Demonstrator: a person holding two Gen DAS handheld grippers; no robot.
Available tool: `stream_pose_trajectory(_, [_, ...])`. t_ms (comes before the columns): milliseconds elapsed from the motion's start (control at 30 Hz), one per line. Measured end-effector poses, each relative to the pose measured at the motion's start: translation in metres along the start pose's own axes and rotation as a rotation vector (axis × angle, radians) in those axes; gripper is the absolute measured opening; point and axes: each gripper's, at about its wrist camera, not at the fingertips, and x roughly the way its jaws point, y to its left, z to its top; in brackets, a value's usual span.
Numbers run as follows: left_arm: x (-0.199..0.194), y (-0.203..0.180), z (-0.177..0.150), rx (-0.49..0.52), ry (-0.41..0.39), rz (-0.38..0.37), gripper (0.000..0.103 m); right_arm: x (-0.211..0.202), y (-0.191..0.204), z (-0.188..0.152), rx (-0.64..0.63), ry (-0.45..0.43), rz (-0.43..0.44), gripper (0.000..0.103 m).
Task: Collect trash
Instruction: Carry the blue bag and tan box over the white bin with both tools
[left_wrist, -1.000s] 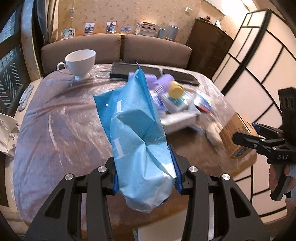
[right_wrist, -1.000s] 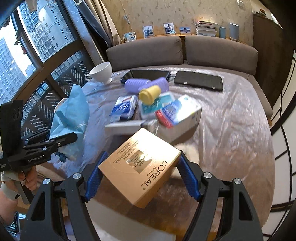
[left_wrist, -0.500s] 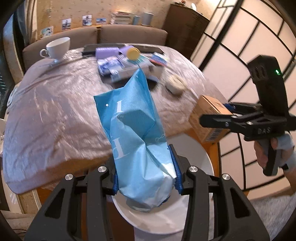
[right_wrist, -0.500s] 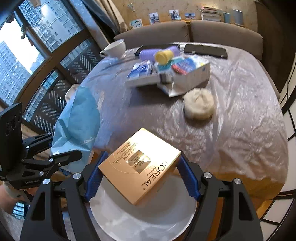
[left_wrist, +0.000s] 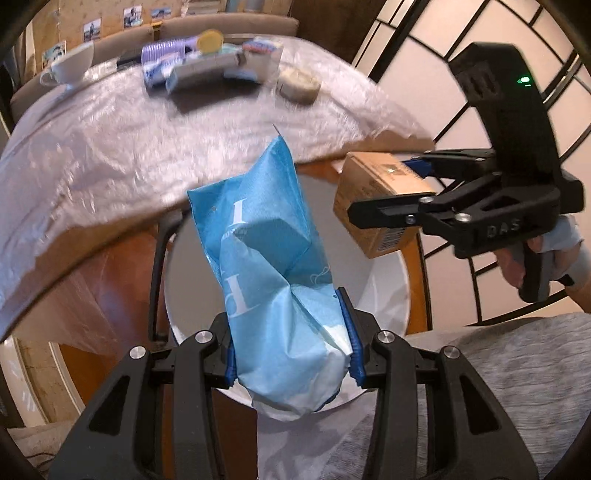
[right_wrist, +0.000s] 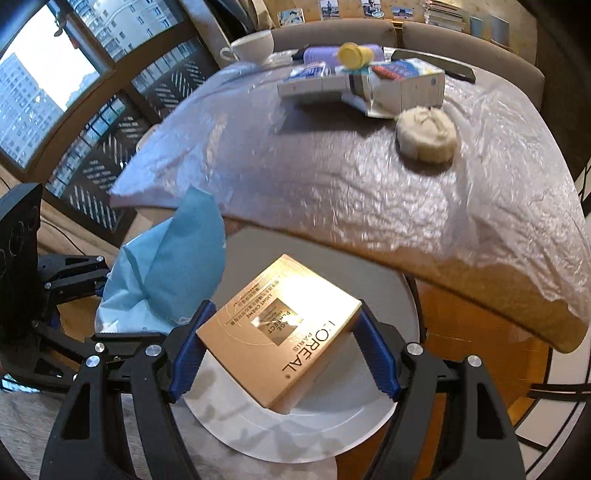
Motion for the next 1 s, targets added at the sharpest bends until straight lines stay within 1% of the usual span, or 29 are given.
stream_pose_trajectory(133, [0.018, 0.006, -0.003, -0.024, 0.027, 0.024, 0.045, 0.009, -0.002, -0.007, -0.002, 0.017, -0.004, 0.074])
stream_pose_trajectory(233, [0.031, 0.009, -0.003, -0.048, 0.033, 0.045, 0.045, 0.018, -0.003, -0.011, -0.007, 0.025, -0.018, 0.074])
stream_pose_trajectory(400, [0.045, 0.008, -0.003, -0.040, 0.041, 0.077, 0.045, 0.032, -0.009, -0.017, 0.007, 0.037, -0.031, 0.074])
stream_pose_trajectory(500, [0.055, 0.006, -0.005, -0.033, 0.057, 0.081, 0.045, 0.039, -0.010, -0.020, 0.005, 0.044, -0.051, 0.074])
stream_pose_trajectory(800, [0.087, 0.007, -0.006, -0.024, 0.084, 0.097, 0.045, 0.061, -0.015, -0.024, 0.011, 0.067, -0.080, 0.074])
stream_pose_trajectory(1000, [0.102, 0.008, -0.009, -0.012, 0.105, 0.105, 0.045, 0.074, -0.021, -0.028, 0.030, 0.073, -0.095, 0.074])
